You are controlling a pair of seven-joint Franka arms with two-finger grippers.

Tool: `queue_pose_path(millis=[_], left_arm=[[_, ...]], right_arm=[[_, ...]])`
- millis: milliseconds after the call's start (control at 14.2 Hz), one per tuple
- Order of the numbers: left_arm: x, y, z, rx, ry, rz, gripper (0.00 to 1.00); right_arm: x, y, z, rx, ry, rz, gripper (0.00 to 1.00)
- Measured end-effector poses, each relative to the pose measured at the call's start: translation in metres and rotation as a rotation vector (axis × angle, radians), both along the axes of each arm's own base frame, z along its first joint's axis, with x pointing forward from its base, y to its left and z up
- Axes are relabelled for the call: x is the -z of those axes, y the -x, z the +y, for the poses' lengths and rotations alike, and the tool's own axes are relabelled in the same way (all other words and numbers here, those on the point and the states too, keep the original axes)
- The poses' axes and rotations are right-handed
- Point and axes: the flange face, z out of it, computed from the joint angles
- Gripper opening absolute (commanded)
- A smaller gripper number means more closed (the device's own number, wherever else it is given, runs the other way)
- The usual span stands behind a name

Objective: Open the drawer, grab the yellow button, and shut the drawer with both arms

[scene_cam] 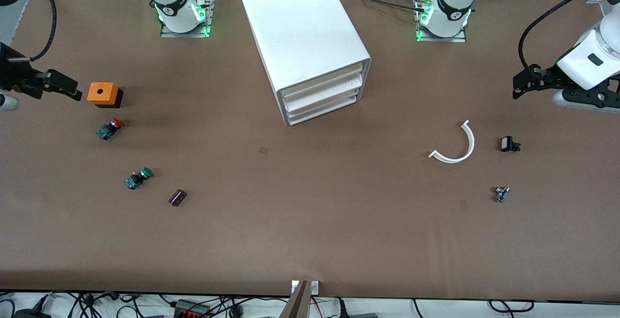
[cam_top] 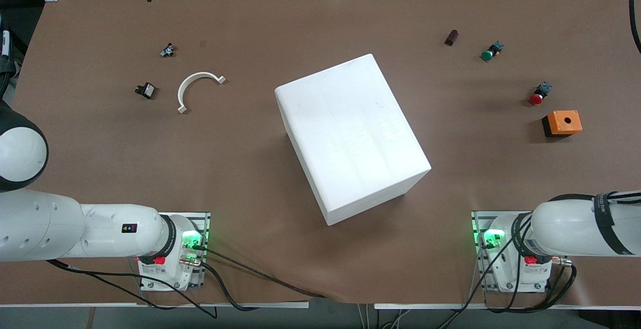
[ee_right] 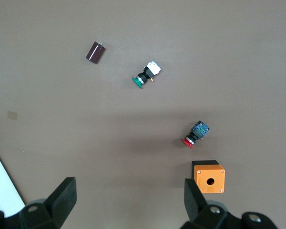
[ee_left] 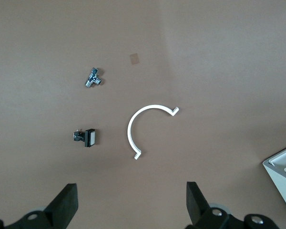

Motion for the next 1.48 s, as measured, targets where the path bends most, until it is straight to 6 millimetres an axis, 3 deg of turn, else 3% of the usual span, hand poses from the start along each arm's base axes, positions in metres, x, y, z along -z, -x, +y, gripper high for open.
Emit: queue_pose_path(millis=[495,707,1060,1272,1484], left_arm=[[0.002,0.002,-0.007,0.013,0.000,0.021,1.00],[0.011,0.007,-0.024,0.021,0.083,0.086,1.00],[0.054,0.024,-0.056,0.042,0.280,0.394,1.00],[0.083,0.020,-0.085,0.064,0.453,0.505,1.00],[0.117,0.004,-0.111,0.055,0.682,0.584,1.00]], right_arm=[[0.009,-0.003,0.000,0.000,-0.001,0.016,1.00],[0.011,-0.004,0.007,-0.013,-0.001,0.021,1.00],[0.022,-0.009,0.062,-0.094,0.001,0.042,1.00],[0.035,-0.012,0.091,-0.142,0.002,0.059,1.00],[0.039,-0.013,0.132,-0.131,0.008,0.054,1.00]])
